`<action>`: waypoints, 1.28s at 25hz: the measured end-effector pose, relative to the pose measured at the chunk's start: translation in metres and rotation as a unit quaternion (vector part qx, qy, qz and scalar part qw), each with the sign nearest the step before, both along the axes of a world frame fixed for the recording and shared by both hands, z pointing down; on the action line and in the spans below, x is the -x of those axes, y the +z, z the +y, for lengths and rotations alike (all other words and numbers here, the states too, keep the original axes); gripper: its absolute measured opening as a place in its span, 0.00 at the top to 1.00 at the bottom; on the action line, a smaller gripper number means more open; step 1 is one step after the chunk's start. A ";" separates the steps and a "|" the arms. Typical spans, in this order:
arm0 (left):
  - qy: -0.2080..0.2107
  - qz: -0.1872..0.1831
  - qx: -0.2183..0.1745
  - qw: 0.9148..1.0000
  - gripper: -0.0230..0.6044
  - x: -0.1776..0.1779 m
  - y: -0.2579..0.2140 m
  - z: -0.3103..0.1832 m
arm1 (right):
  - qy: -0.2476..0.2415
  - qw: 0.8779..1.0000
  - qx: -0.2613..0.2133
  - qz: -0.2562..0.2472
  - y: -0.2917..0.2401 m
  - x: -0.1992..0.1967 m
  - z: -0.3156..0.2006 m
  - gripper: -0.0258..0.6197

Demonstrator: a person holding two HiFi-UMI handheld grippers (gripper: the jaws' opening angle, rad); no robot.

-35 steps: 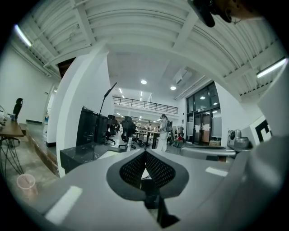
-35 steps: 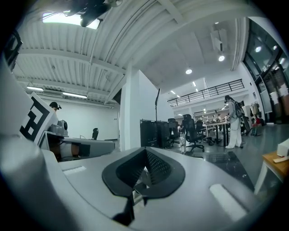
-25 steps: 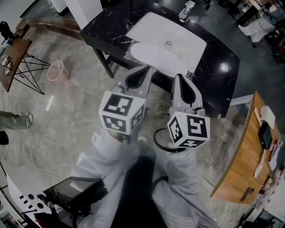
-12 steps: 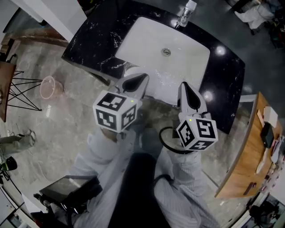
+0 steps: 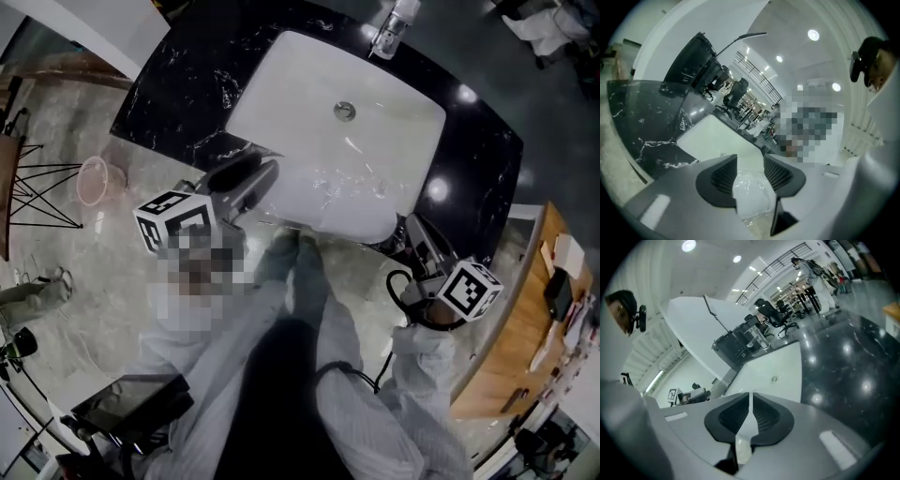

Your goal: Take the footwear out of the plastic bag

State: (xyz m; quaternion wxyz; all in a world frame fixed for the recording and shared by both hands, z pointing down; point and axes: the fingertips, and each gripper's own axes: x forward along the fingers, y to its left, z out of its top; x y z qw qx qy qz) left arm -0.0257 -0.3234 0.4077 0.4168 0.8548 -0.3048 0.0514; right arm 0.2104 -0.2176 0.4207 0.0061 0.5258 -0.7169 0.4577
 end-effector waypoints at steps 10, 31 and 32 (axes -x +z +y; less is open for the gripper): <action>0.080 0.004 0.131 0.988 0.55 0.073 0.041 0.004 | -0.093 0.978 0.136 -0.128 0.054 -0.021 0.024 0.74; 0.223 -0.003 0.273 0.936 0.73 0.035 0.092 0.041 | -0.232 0.900 0.199 -0.311 0.064 0.030 0.012 0.76; 0.227 -0.012 0.268 0.936 0.77 0.035 0.093 0.041 | -0.239 0.897 0.191 -0.320 0.061 0.034 0.010 0.77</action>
